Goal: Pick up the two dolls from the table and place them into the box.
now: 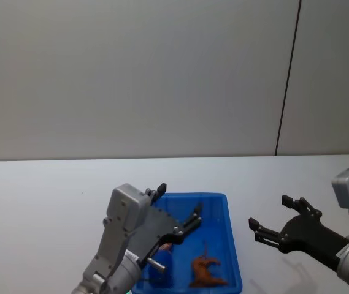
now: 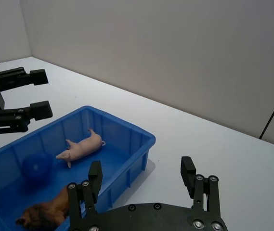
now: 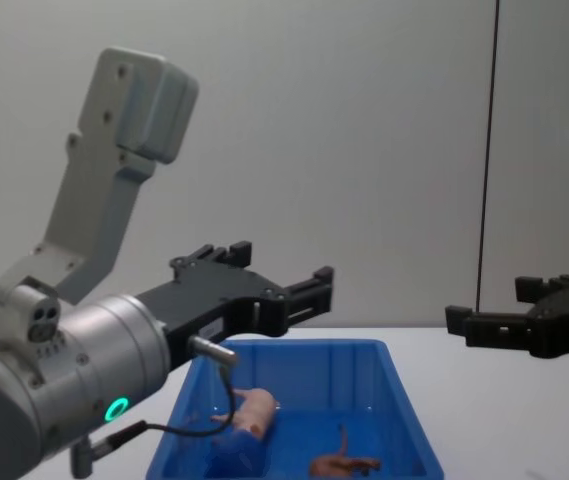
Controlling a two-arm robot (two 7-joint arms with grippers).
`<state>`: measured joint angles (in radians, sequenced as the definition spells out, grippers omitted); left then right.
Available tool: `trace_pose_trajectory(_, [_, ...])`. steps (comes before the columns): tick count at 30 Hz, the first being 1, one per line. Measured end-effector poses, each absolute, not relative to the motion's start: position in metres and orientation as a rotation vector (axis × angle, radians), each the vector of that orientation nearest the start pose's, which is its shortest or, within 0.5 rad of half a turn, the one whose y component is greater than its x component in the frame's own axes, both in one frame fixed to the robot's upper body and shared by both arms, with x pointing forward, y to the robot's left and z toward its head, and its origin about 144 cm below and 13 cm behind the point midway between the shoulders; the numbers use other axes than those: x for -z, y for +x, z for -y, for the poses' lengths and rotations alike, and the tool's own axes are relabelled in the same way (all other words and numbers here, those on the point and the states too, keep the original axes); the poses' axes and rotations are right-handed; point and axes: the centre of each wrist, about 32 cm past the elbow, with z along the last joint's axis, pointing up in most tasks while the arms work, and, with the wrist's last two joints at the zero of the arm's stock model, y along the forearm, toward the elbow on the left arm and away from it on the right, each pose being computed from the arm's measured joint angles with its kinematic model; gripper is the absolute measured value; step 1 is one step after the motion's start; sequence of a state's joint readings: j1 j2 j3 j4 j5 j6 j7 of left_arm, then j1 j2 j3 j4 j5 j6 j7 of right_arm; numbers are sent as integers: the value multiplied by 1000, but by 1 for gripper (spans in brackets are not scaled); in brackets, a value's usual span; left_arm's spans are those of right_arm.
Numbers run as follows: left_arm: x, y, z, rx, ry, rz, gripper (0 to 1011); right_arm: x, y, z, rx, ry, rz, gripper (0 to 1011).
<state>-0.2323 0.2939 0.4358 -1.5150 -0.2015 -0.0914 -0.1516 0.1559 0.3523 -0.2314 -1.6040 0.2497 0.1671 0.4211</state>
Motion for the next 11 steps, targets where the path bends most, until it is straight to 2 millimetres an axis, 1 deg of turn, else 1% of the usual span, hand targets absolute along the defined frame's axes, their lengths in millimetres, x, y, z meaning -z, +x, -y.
trace_pose_trajectory(1, [-1177, 499, -186, -1008, -5, 214, 863, -1196, 493, 256, 936, -144, 34, 1001])
trace_pose_trajectory(3, [-1177, 500, -185, -996, -9, 215, 938, -1196, 493, 256, 936, -144, 34, 1001])
trace_pose_trajectory(7, [-1178, 500, -184, -975, -17, 216, 1001, -1196, 493, 256, 936, -144, 34, 1001])
trace_pose_trajectory(11, [-1179, 501, -184, -962, -22, 215, 1001, -1196, 493, 256, 936, -144, 34, 1001])
